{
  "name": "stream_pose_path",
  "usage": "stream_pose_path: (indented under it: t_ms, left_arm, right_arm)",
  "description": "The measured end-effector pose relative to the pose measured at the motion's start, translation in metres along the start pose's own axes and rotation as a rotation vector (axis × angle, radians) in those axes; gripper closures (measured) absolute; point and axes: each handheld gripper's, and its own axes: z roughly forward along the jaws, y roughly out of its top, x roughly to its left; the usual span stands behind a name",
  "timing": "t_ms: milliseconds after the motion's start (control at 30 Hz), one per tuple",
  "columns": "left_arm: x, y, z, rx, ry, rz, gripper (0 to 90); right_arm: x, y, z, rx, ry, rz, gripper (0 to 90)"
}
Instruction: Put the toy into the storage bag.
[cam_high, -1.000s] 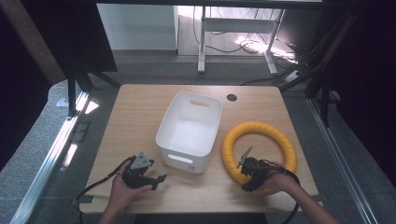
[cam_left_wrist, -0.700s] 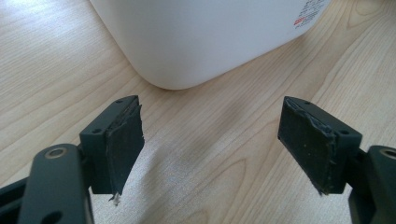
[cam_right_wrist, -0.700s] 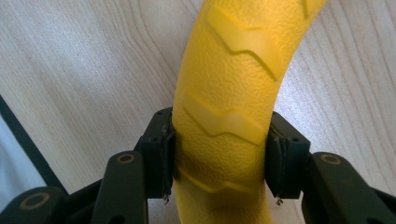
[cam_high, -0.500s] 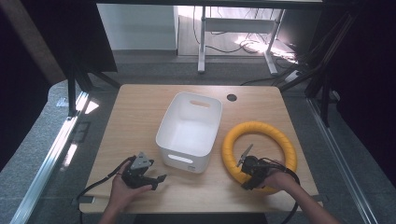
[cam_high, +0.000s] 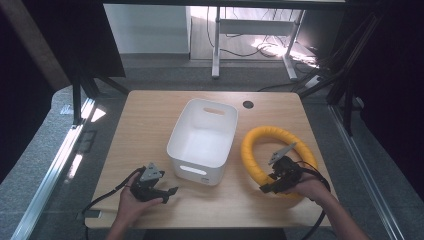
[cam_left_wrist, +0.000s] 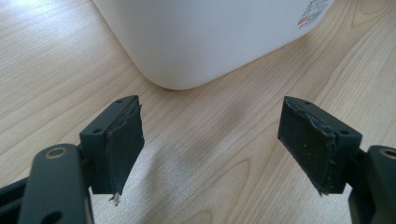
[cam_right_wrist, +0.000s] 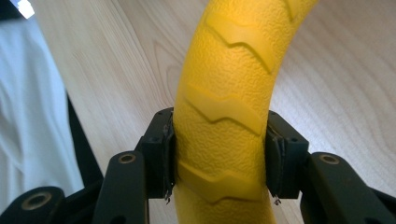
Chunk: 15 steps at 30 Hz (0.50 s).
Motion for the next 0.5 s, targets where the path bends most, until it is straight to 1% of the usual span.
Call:
stream_pose_path:
  t_ms: [33, 100, 333, 433, 500]
  left_arm:
    - [0.0, 0.0, 0.001, 0.0, -0.002, 0.0, 22.1]
    - [0.0, 0.0, 0.001, 0.001, -0.002, 0.0, 22.1]
    - [0.0, 0.0, 0.0, -0.004, -0.005, -0.001, 22.1]
    - [0.0, 0.0, 0.0, -0.003, -0.003, -0.001, 22.1]
    - [0.0, 0.0, 0.0, -0.004, -0.004, -0.002, 22.1]
  right_arm:
    - [-0.002, 0.0, -0.005, -0.026, 0.012, 0.009, 51.9]
    - [-0.003, 0.0, -0.006, -0.035, 0.016, 0.011, 51.9]
    - [-0.011, 0.0, -0.022, -0.138, 0.044, 0.055, 51.9]
    - [-0.013, -0.001, -0.025, -0.163, 0.052, 0.061, 51.9]
    - [-0.017, -0.001, -0.032, -0.204, 0.064, 0.08, 51.9]
